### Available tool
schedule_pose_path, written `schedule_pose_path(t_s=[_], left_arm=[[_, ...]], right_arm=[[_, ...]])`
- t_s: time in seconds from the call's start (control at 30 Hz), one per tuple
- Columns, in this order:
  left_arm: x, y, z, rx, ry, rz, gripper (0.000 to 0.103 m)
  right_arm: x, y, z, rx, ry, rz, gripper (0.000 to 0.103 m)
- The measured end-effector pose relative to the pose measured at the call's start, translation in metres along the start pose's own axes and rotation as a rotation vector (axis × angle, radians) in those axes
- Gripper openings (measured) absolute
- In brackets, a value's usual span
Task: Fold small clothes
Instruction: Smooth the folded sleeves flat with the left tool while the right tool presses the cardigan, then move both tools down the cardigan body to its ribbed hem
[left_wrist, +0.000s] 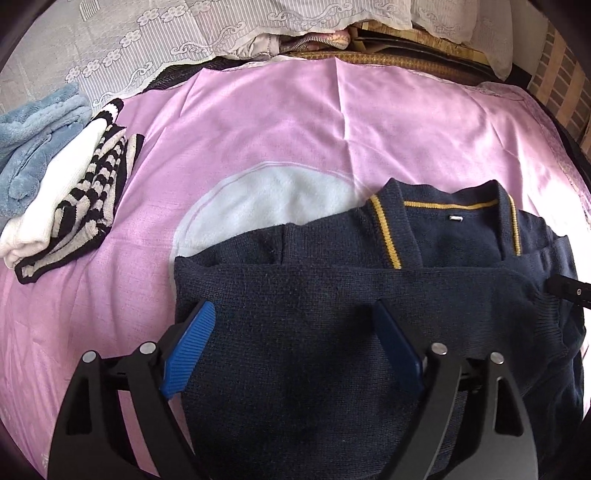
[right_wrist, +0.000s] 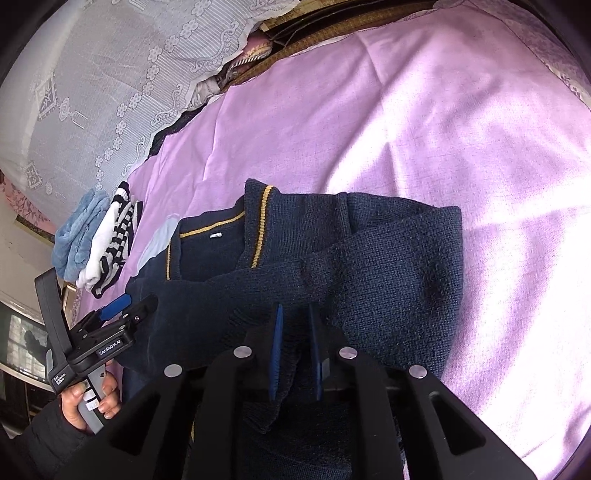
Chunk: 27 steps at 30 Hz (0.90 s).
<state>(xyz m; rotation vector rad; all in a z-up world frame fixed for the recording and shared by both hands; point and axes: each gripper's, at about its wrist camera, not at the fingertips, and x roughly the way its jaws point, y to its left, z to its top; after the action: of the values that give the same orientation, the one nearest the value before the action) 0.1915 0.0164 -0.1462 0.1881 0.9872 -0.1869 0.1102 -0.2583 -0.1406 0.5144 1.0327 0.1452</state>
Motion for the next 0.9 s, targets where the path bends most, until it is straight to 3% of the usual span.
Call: schedule_pose_path(t_s=[0.13, 0.27, 0.43, 0.57, 0.9], left_arm=[[-0.017, 0.000, 0.001, 0.009, -0.026, 0.004, 0.084], [-0.041, -0.004, -0.009, 0.013, -0.043, -0.042, 0.084], [-0.054, -0.025, -0.048, 0.087, 0.002, -0.048, 0.084], [-0.057, -0.037, -0.085, 0.103, 0.039, -0.011, 0.084], [-0.085, -0.038, -0.138, 0.002, 0.082, 0.048, 0.085]], right_arm=[[-0.009, 0.010, 0.000, -0.028, -0.021, -0.021, 0.021], [-0.023, 0.023, -0.006, -0.064, -0.033, 0.004, 0.022], [-0.033, 0.032, -0.030, -0.098, -0.012, 0.027, 0.024], [-0.031, 0.028, -0.057, -0.109, 0.040, 0.018, 0.027], [-0.055, 0.005, -0.098, -0.163, 0.104, 0.011, 0.026]])
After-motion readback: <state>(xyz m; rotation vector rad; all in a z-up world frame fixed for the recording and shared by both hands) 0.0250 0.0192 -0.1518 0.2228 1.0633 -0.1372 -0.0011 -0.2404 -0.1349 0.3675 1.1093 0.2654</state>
